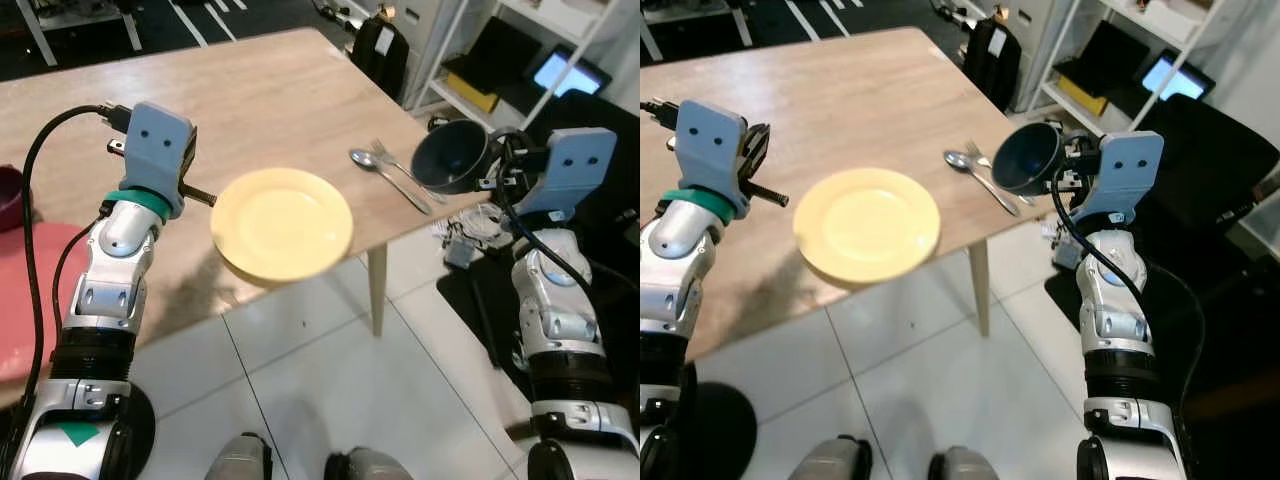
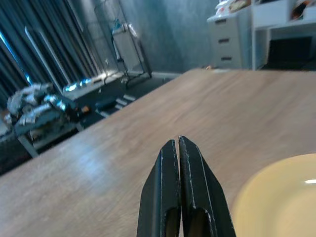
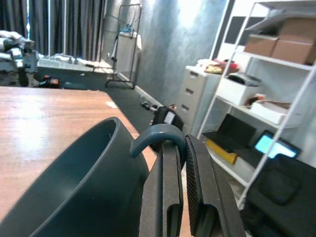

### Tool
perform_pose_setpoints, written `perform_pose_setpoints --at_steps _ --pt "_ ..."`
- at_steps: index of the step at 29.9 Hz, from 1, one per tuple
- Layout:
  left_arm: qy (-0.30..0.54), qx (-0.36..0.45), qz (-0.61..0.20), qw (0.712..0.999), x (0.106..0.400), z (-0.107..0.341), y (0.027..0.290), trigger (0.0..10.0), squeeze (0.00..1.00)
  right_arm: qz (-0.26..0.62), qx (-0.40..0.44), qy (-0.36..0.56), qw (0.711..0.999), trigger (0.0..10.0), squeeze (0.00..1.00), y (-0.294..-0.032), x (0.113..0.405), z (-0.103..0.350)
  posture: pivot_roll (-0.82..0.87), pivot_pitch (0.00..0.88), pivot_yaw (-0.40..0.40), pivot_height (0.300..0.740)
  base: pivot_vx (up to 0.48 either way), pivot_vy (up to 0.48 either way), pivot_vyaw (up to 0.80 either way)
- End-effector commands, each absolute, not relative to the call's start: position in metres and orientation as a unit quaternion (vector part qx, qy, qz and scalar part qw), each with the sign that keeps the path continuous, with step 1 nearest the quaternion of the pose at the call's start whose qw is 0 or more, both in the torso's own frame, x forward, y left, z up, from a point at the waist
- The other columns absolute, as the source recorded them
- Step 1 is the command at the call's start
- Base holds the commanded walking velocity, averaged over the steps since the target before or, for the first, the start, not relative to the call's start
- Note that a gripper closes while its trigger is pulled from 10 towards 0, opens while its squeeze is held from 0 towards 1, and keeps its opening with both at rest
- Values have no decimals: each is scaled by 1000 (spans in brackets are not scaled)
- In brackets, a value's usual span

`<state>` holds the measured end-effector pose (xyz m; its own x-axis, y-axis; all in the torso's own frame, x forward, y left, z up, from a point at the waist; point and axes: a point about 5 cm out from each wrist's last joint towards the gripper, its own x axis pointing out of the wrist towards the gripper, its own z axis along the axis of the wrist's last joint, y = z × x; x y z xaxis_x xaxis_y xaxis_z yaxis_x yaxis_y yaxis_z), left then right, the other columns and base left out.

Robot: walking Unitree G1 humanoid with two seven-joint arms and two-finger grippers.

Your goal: Setting the table

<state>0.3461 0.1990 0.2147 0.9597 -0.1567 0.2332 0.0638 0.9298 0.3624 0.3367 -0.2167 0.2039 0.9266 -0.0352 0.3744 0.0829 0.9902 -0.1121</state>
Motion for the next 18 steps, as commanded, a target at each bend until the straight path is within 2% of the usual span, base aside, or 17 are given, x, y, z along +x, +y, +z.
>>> perform_pose_setpoints --at_steps 1,10,18 --pt "-125 176 -61 974 346 211 197 10000 0 -36 -61 -188 980 10000 0 -220 335 201 70 0 4 740 472 0 0" --pt "-125 176 -62 974 346 212 196 10000 0 -36 -59 -189 980 10000 0 -219 336 202 69 0 7 740 480 0 0" --pt "-129 176 -85 972 343 209 188 10000 0 -28 -42 -186 981 10000 0 -215 337 202 67 0 7 740 0 0 0"
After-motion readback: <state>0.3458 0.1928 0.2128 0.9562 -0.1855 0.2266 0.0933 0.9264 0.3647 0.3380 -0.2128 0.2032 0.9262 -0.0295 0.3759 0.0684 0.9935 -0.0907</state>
